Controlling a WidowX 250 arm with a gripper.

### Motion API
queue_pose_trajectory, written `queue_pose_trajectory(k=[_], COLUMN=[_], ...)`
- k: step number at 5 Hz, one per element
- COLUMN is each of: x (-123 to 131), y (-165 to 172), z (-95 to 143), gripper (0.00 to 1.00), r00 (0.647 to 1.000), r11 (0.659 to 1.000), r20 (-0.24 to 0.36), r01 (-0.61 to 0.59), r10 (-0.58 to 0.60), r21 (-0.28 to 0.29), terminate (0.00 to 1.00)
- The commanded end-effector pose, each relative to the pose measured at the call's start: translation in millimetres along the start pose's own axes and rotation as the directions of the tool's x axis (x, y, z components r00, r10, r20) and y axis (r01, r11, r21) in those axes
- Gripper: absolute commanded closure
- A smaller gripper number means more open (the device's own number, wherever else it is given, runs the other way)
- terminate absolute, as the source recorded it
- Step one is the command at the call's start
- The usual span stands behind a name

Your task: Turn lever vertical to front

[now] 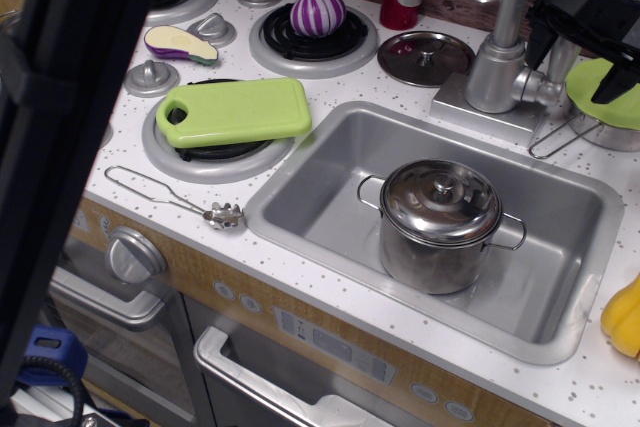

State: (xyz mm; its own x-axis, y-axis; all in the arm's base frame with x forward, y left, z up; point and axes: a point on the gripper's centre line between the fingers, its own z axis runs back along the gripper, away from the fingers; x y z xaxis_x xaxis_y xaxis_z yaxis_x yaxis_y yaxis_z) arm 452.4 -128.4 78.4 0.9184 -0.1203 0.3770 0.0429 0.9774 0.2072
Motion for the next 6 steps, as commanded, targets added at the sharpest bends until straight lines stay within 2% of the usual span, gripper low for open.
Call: queue_pose_trajectory(k=[1, 4, 5, 6], x=[29, 40, 38, 35], y=[15, 18, 16, 14], z=[25, 13, 13, 13], gripper=[0.00, 0.00, 1.00, 1.00], r00=[0.994, 0.986, 0.986, 0.986], r11=[1.000, 1.000, 1.000, 0.999], r20=[0.104, 0.165, 0.168, 0.165], r01=[-0.012, 0.016, -0.004, -0.020], r10=[0.012, -0.013, 0.007, 0.024], r21=[0.000, -0.016, -0.020, -0.027], terminate=[0.00, 0.00, 0.00, 0.00])
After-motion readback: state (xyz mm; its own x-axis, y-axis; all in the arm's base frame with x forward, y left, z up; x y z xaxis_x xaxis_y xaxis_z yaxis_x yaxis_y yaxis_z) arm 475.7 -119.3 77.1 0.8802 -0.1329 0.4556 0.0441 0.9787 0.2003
